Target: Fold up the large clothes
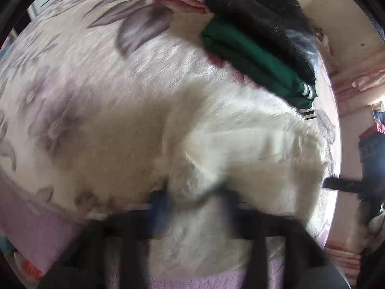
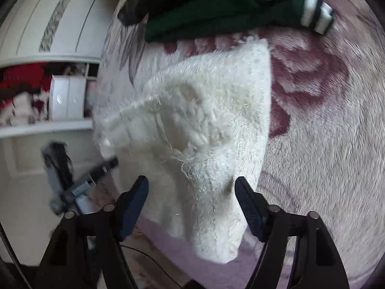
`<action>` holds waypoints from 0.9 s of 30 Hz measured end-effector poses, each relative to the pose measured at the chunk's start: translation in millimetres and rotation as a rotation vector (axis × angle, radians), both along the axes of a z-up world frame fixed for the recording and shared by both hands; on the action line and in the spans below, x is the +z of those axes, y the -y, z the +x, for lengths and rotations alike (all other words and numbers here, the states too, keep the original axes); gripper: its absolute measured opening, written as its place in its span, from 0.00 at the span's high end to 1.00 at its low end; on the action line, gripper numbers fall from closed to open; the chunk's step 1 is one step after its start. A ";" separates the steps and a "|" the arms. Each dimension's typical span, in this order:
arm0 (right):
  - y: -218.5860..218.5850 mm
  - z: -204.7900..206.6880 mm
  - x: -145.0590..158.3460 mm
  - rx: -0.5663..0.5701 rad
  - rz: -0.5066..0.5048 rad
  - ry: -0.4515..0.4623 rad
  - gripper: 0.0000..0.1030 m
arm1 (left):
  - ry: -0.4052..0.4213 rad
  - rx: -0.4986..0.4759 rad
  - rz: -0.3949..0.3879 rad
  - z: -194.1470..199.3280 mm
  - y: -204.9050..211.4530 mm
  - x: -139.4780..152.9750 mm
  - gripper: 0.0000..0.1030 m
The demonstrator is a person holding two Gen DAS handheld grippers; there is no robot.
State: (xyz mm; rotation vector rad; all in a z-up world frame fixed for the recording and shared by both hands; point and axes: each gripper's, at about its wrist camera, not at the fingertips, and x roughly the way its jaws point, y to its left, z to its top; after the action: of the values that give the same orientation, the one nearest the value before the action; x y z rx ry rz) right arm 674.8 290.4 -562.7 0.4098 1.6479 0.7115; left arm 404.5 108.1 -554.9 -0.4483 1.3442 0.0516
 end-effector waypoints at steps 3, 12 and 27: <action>-12.9 -3.9 12.9 0.006 -0.049 0.079 0.81 | 0.058 -0.025 0.006 12.1 0.1 17.7 0.82; 54.6 -2.1 62.8 -0.154 0.001 0.175 0.85 | 0.144 0.051 -0.127 54.2 -26.4 48.1 0.86; 64.9 49.1 -71.1 -0.060 -0.039 -0.109 0.19 | -0.095 0.091 -0.154 79.1 -34.0 -46.9 0.73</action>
State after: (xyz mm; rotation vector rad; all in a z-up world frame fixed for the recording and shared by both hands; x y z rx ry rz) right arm 723.9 225.6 -633.7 0.4748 1.7422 0.6206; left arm 483.6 142.0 -601.9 -0.6439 1.4257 0.0455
